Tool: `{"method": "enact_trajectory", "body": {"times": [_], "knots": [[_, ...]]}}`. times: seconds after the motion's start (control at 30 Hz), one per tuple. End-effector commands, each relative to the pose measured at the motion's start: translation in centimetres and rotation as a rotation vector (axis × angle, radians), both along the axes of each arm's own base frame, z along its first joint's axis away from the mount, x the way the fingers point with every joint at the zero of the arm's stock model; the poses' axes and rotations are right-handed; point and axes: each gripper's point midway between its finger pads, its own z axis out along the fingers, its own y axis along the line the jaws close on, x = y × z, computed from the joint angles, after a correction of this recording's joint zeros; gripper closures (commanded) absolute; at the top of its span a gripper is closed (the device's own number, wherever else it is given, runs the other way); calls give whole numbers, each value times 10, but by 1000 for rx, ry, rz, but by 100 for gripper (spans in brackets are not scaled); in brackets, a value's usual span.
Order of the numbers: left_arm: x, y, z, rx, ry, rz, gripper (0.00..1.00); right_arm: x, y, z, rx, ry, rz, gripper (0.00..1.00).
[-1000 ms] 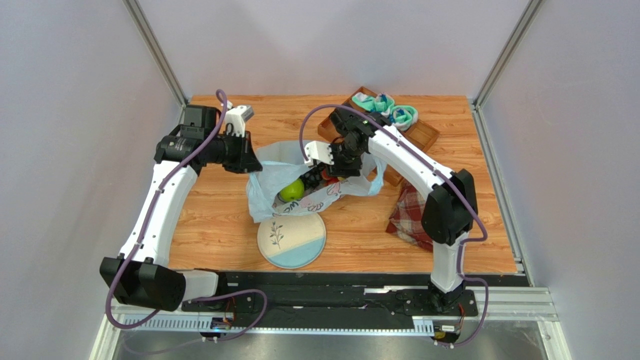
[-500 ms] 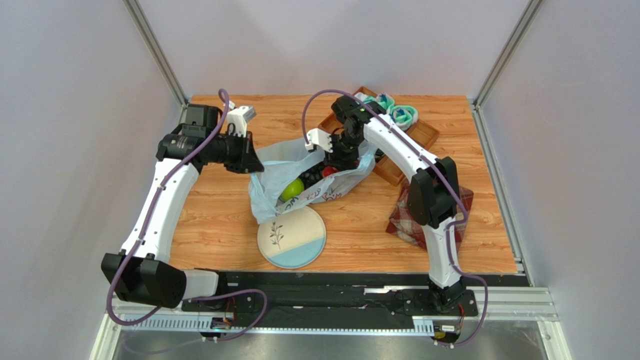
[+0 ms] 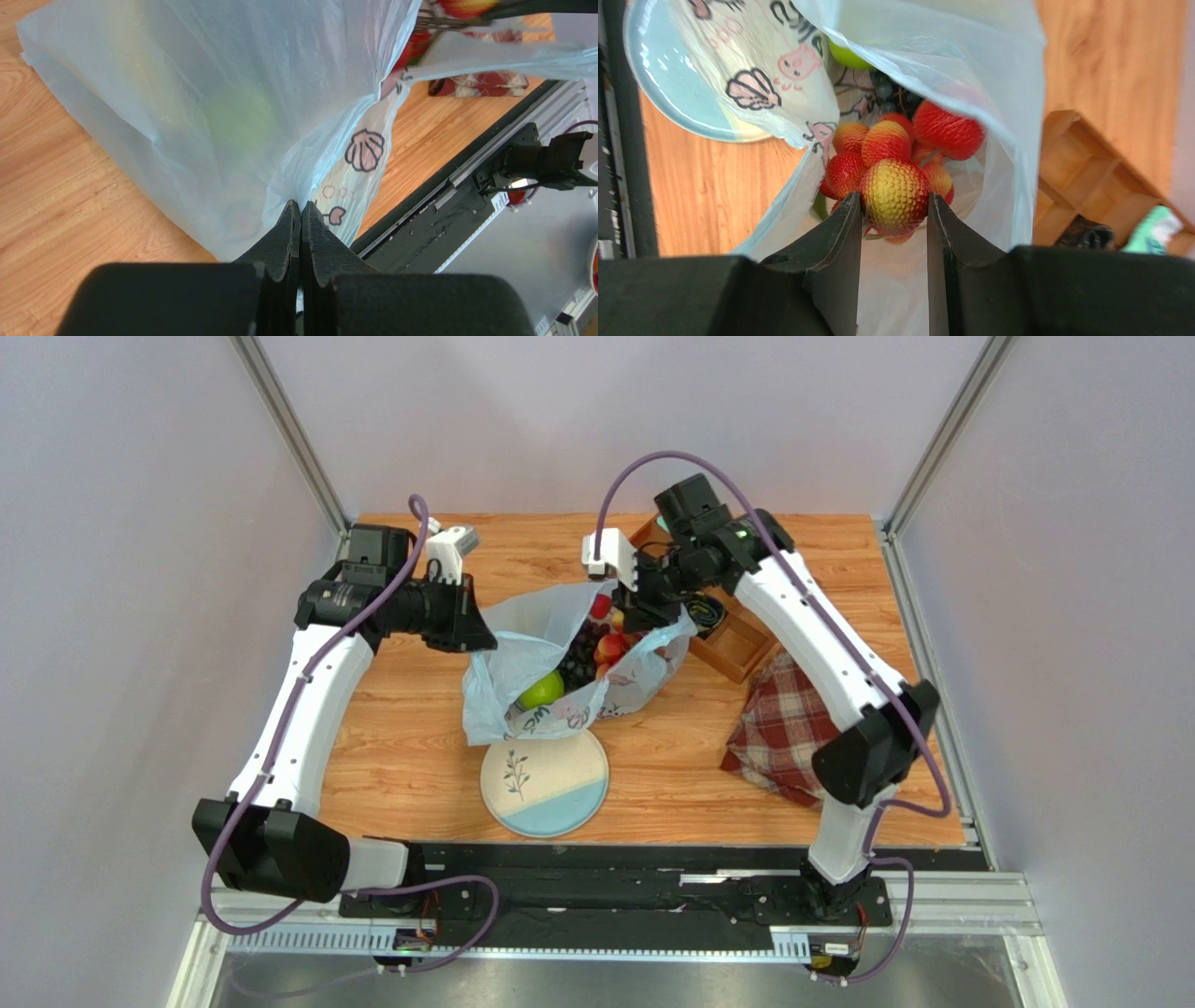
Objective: Take the fake fruits out of the plastic bag
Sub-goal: Take out the fake fruit from the plastic bag, then place the fake fruit on the plate.
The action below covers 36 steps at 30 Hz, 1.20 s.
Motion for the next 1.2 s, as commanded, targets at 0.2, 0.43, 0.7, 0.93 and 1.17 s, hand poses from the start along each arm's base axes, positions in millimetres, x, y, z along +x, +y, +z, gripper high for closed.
{"method": "enact_trajectory", "body": {"times": [0.2,0.43,0.7,0.93,1.17], "knots": [[23,-1,18,-16,-60,30,100,-123,39,148,316,-201,180,97],[46,10,15,23,-52,70,100,-195,72,159,405,-179,340,99],[62,22,20,0,-43,109,100,-230,120,151,463,25,393,100],[69,24,32,-52,-62,128,100,-232,149,63,346,222,370,100],[74,23,46,-66,-89,112,100,-230,177,1,226,279,354,100]]}}
